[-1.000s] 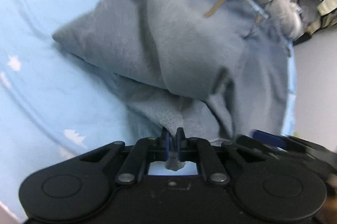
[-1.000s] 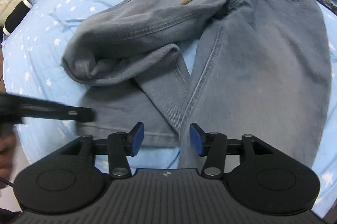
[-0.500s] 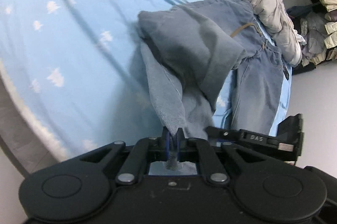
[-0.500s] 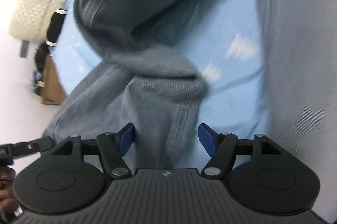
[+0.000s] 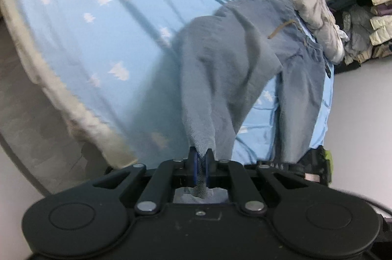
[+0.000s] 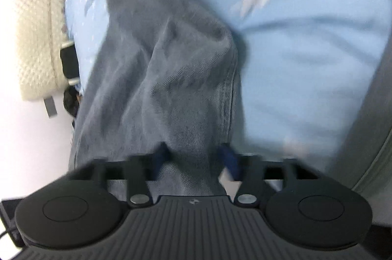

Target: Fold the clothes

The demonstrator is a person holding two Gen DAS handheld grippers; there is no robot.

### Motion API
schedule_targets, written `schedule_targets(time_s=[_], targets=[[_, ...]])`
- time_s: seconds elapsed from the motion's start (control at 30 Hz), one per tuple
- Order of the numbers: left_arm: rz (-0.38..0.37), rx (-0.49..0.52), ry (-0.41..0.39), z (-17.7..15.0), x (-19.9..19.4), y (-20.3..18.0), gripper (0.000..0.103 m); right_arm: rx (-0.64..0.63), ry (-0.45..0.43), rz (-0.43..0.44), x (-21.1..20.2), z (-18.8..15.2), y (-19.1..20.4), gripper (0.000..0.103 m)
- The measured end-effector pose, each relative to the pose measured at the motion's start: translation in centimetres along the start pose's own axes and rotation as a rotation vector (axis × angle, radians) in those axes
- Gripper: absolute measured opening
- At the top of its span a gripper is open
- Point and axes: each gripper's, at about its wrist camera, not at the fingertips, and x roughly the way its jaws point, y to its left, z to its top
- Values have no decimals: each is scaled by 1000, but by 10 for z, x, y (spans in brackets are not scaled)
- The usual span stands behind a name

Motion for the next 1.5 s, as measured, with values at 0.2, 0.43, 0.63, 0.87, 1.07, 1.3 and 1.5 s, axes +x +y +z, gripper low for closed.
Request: schedule_targets(time_s=[0.2, 0.43, 0.63, 0.87, 1.07, 1.3, 1.5], targets=[[42, -77, -13, -6, -12, 45, 5, -196, 36, -69, 2, -14, 41, 2], [110, -75, 38, -25, 1, 78, 5, -355, 118, -219, 33, -38, 60, 1], [146, -6, 15, -32, 6, 68, 8, -292, 97, -310, 51, -25, 50, 14], [154, 70, -45, -29, -12, 36, 34, -337, -114, -366, -28, -29, 57, 45], [144, 167, -62, -35, -18, -19, 47, -382, -322, -378, -110, -40, 60, 45], [142, 267, -149, -64, 3, -108, 60, -530, -524, -394, -172, -74, 56, 45], [151, 230, -250, -116, 24, -186, 61, -660, -581, -400, -225, -86, 26, 45]])
